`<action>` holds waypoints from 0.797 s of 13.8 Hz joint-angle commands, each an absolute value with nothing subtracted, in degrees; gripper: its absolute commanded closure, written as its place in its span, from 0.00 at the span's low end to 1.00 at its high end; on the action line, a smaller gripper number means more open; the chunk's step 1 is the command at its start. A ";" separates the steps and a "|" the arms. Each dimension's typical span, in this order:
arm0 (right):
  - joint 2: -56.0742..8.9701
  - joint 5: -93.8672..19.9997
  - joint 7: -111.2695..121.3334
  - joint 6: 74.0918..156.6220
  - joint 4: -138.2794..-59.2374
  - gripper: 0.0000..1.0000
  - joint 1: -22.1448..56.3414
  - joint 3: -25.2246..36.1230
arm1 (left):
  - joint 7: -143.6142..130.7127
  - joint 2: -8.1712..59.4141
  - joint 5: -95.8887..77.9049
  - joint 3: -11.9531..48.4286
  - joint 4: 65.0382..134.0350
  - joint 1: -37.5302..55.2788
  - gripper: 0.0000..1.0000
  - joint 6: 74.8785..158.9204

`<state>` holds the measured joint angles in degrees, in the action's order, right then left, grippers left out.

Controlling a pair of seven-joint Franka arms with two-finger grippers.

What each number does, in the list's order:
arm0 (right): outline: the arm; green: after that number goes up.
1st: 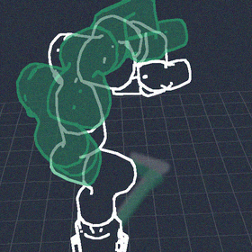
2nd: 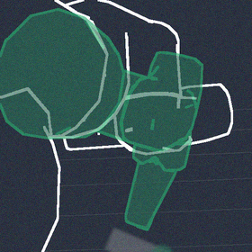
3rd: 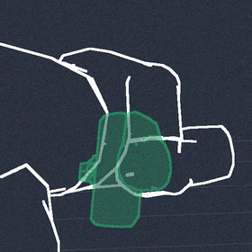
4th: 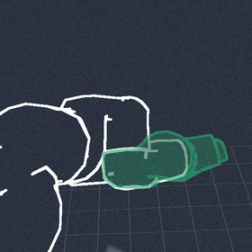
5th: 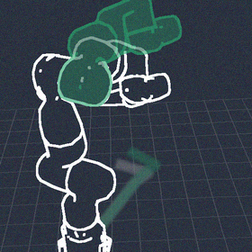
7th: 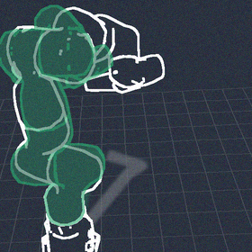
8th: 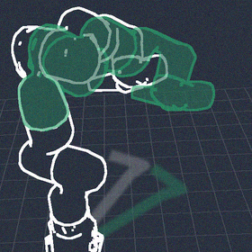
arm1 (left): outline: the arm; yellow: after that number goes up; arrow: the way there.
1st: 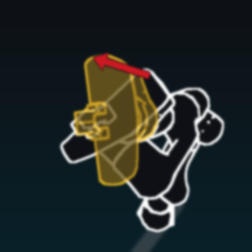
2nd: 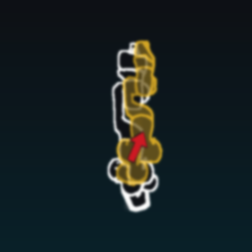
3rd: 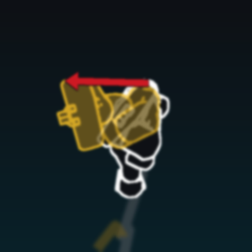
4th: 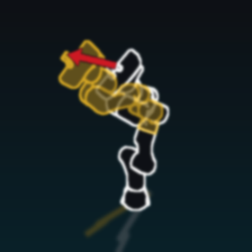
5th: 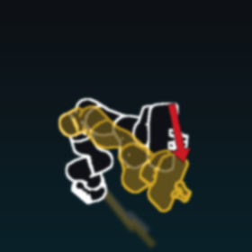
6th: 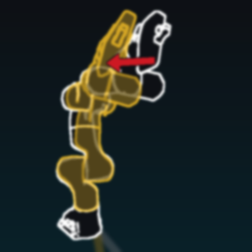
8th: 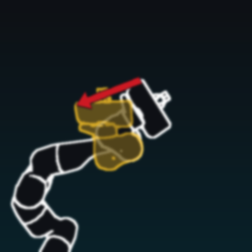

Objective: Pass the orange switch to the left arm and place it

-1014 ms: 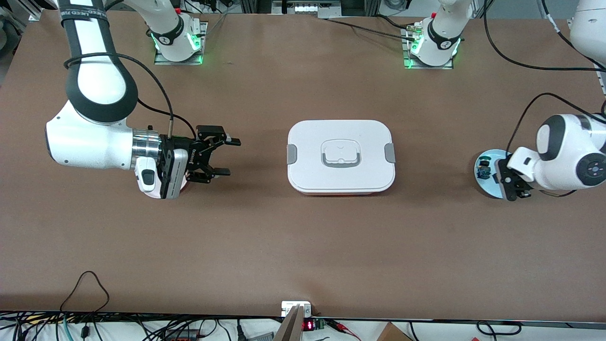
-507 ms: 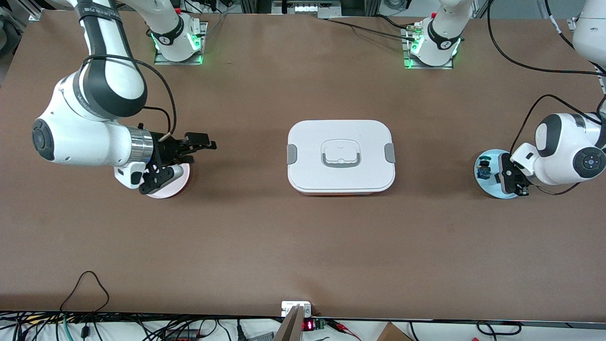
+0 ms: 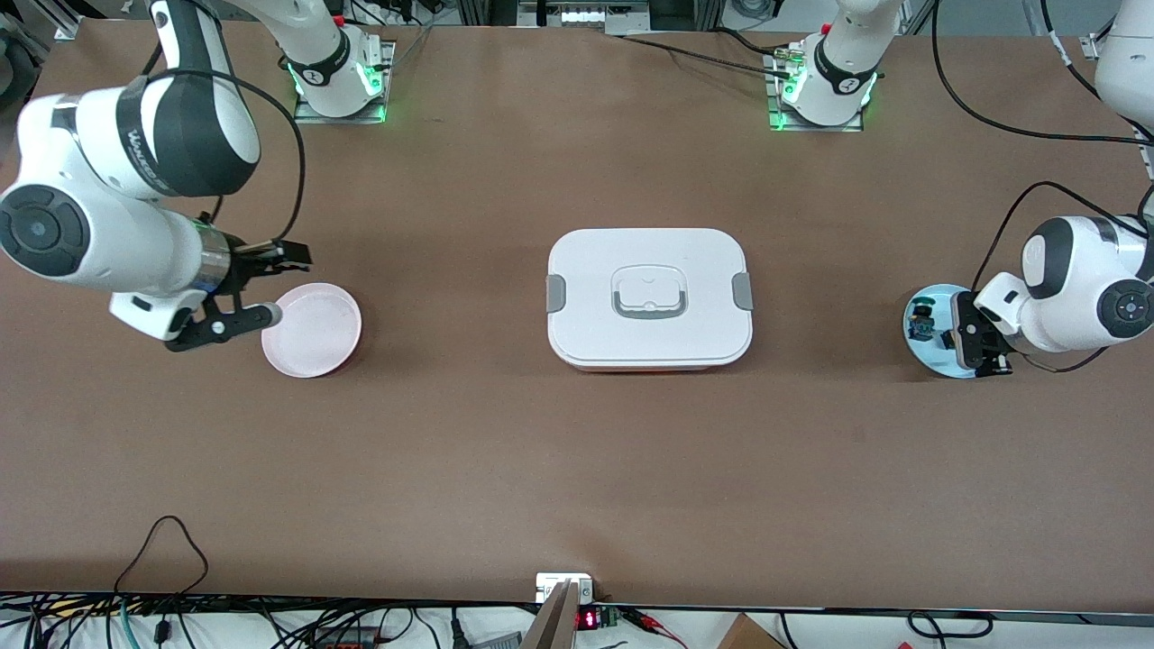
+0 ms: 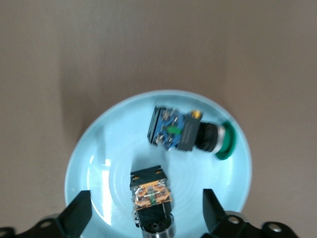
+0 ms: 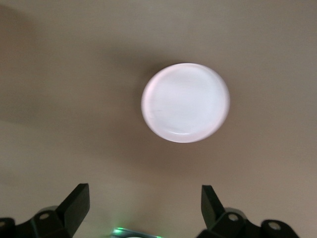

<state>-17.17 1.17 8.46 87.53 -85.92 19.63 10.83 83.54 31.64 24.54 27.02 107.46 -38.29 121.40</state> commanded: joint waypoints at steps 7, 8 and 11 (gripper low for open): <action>-13.98 -1.84 0.34 90.44 -80.24 0.00 4.70 7.58 | 35.93 25.93 22.41 50.77 82.73 -38.15 0.00 73.51; -13.28 -1.50 1.40 90.35 -80.24 0.00 2.31 5.30 | 29.60 25.93 22.24 53.15 80.44 -38.23 0.00 71.13; -11.08 -0.88 1.32 87.55 -81.81 0.00 2.99 4.83 | 19.18 22.60 21.45 53.62 77.79 -35.87 0.00 69.08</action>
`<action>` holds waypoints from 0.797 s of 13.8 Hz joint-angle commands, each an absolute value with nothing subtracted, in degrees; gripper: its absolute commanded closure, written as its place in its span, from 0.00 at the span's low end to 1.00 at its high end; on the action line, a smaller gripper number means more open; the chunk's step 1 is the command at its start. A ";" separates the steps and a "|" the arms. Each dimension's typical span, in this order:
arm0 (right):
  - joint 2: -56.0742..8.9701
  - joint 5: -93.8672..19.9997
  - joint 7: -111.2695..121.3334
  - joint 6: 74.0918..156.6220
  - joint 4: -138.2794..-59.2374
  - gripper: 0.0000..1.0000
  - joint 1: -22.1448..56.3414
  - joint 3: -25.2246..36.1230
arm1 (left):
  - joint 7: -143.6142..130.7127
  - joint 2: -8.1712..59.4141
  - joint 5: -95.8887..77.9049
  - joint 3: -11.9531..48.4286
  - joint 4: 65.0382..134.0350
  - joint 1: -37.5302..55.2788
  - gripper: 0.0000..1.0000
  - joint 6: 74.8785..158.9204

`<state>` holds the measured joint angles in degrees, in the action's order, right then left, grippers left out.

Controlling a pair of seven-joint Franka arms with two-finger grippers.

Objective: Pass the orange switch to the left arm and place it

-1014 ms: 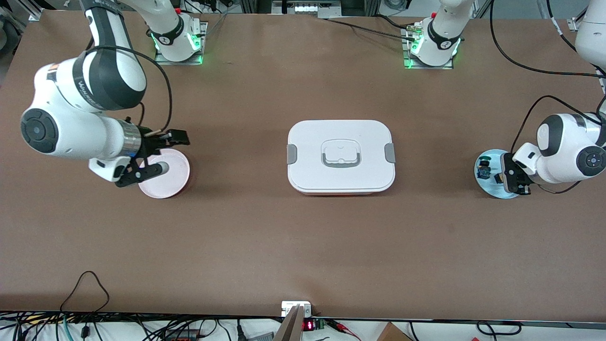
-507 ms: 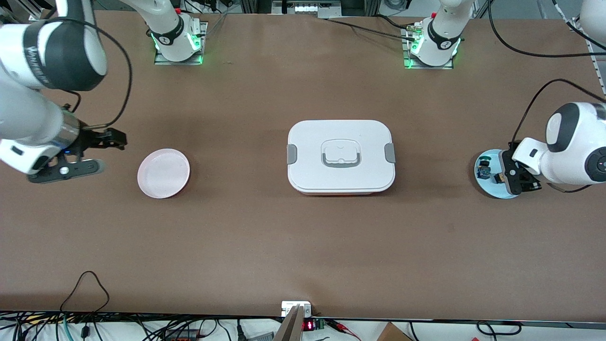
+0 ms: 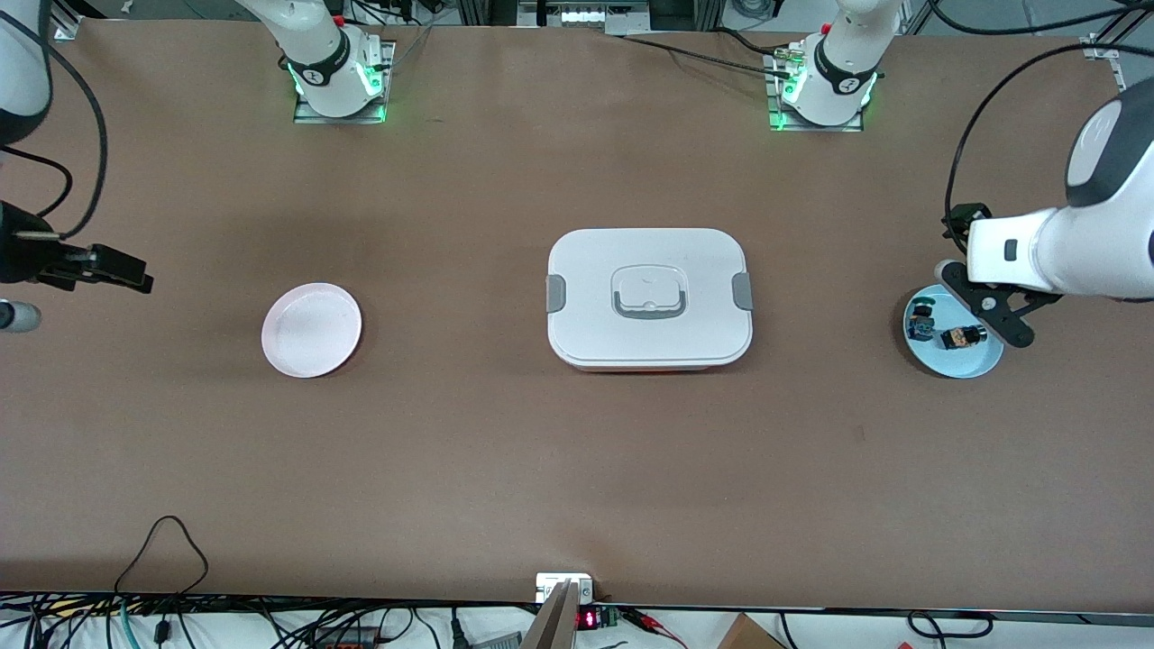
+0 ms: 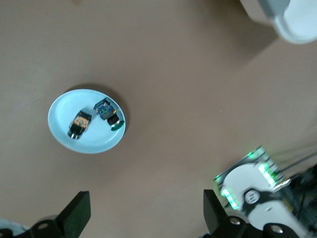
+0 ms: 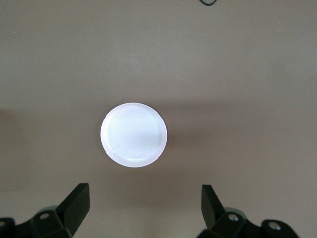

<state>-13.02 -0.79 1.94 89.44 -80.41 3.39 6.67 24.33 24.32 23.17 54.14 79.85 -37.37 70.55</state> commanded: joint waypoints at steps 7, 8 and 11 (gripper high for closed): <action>-5.28 2.19 4.31 93.43 -90.18 0.00 3.60 4.66 | 10.39 12.04 8.72 26.85 79.01 -19.72 0.00 81.38; -4.93 2.02 3.78 93.25 -90.18 0.00 3.86 4.66 | 10.11 11.61 5.39 22.20 79.27 -17.08 0.00 81.91; -4.92 1.58 1.06 93.25 -89.91 0.00 4.04 4.66 | 5.92 4.69 0.53 12.34 89.77 -10.13 0.00 91.79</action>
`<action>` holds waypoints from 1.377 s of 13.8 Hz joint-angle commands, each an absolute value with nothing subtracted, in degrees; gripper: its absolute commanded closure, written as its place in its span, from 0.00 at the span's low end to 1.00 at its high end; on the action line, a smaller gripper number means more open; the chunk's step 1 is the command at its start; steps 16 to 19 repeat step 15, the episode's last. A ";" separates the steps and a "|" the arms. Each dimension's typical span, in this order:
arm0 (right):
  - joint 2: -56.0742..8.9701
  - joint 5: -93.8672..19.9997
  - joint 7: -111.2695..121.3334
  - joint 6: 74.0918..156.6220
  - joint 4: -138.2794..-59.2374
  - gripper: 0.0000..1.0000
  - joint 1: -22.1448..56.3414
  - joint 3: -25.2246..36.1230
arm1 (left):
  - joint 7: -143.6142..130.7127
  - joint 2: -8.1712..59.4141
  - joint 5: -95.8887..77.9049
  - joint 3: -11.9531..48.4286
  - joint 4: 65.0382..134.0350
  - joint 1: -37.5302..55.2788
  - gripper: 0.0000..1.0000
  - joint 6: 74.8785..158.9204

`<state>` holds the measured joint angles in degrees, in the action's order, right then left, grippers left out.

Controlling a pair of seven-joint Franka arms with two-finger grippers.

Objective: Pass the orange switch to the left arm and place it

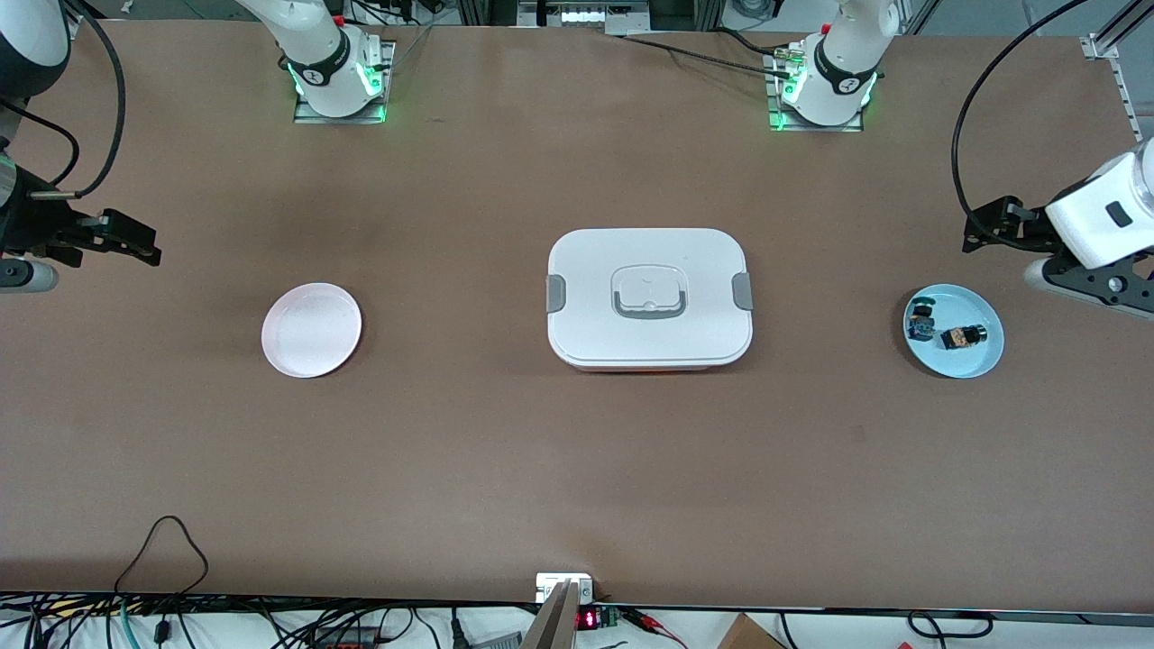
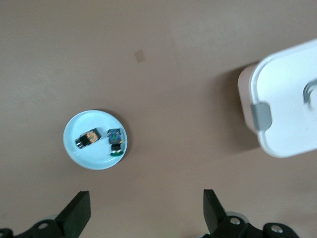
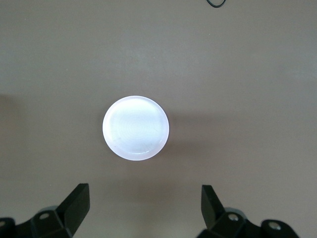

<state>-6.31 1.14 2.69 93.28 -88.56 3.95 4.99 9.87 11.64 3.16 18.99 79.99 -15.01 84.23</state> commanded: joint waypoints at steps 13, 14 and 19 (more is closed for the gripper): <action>-5.01 0.53 1.58 91.67 -87.71 0.00 4.13 4.66 | 3.96 1.05 3.34 0.44 96.51 1.93 0.00 96.77; -5.01 0.44 1.67 91.15 -87.71 0.00 4.13 4.66 | 4.04 1.32 3.34 0.44 96.24 1.93 0.00 96.33; -4.92 0.44 1.67 90.53 -87.63 0.00 4.04 4.75 | 3.87 1.49 3.34 0.44 95.81 1.93 0.00 96.33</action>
